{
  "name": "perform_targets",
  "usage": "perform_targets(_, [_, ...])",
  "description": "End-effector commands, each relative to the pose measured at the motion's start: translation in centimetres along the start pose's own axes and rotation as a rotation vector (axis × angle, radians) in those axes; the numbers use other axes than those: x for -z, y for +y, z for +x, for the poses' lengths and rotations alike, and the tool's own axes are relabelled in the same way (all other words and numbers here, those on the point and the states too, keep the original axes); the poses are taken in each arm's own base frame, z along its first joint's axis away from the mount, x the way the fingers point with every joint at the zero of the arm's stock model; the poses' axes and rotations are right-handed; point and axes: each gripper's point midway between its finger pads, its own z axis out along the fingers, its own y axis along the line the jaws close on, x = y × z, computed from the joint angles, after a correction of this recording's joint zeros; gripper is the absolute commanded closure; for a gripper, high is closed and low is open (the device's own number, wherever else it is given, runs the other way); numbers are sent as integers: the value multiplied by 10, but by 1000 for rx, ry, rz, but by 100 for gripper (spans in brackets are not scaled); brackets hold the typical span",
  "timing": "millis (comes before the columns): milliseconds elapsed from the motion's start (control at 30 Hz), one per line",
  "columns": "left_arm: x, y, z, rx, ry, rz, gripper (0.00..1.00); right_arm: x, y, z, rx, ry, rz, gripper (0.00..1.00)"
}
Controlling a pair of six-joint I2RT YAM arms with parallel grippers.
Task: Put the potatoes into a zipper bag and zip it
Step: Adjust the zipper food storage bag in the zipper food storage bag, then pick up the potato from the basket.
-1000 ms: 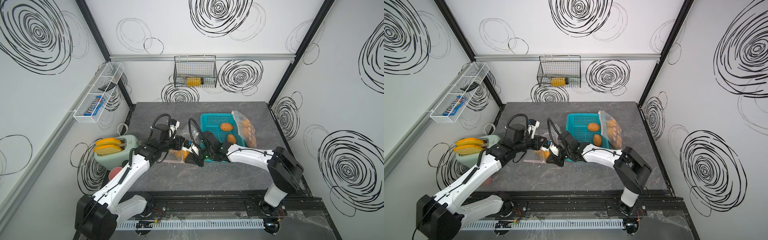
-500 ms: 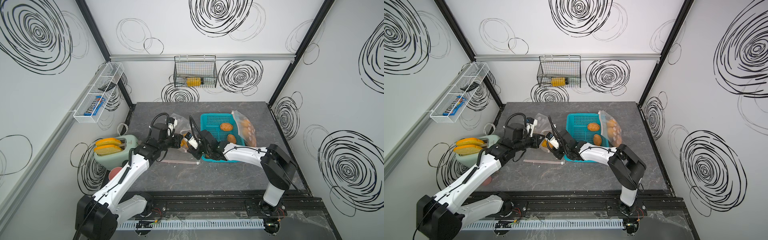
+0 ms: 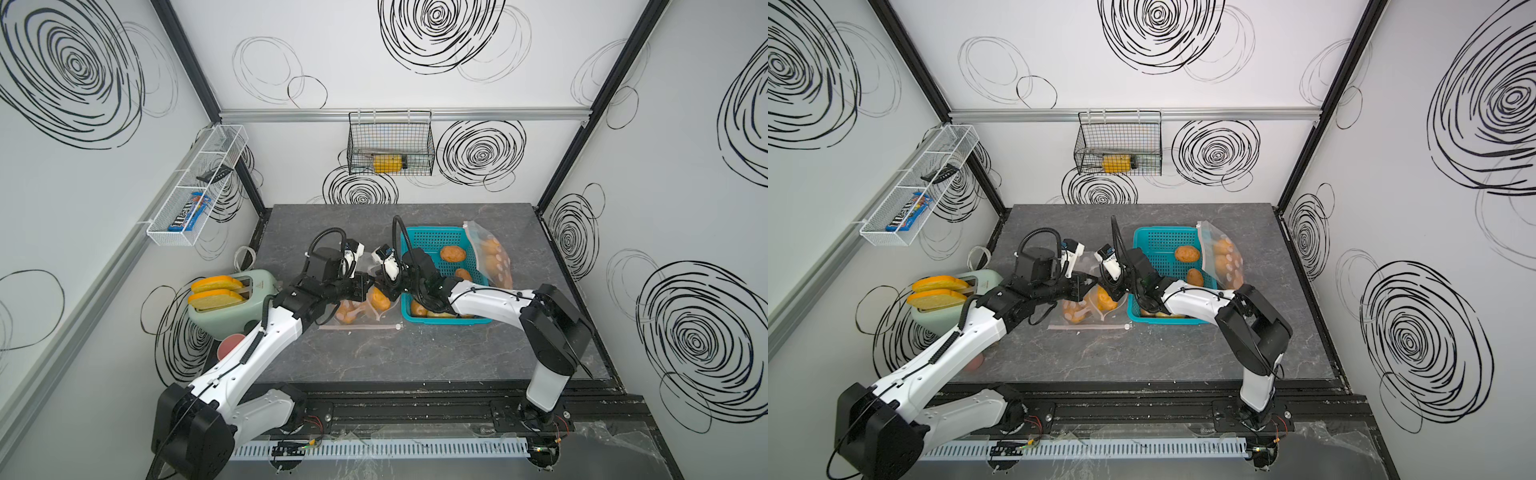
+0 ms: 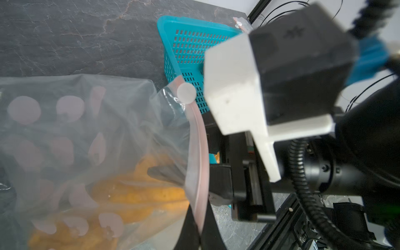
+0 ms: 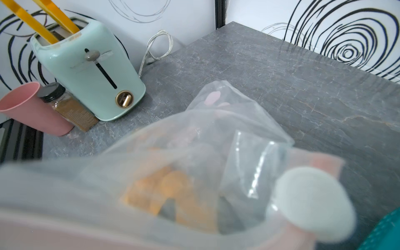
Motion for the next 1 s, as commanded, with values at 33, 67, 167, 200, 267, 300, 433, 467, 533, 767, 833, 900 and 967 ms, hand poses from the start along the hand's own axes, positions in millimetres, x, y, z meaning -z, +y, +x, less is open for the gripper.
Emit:
perform_targets(33, [2,-4,-10,-9,-28,-2,100,36,18,-27,15,-62,-79,50])
perform_targets(67, [2,-3,-10,-9,-28,-6,100,47,20,-31,18,-71,-87,47])
perform_targets(167, [3,1,-11,-4,-33,-24,100,73,22,-31,29,-65,-103,40])
perform_targets(200, [3,1,-12,-4,-39,-25,100,82,19,-33,28,-69,-94,39])
perform_targets(267, [3,1,-12,-3,-37,-25,100,99,3,-34,4,-98,-40,37])
perform_targets(300, [3,1,-12,-2,-40,-23,100,107,-7,-37,-18,-124,-2,37])
perform_targets(433, [3,1,-11,1,-36,-22,100,135,-74,-31,-193,-162,203,32])
perform_targets(467, [3,1,-12,0,-38,-22,100,137,-91,-23,-228,-140,261,32])
perform_targets(533, [4,0,-11,-1,-38,-20,100,137,-121,-6,-269,-79,372,31])
perform_targets(767, [5,-1,-13,-4,-42,-13,100,128,-187,46,-313,233,700,29])
perform_targets(833, [5,-1,-12,-5,-42,-14,100,131,-196,60,-353,330,780,28])
perform_targets(900, [6,-1,-13,-5,-44,-16,100,134,-200,76,-335,419,853,27])
perform_targets(967, [6,-1,-13,-7,-45,-19,100,135,-200,94,-300,508,903,26])
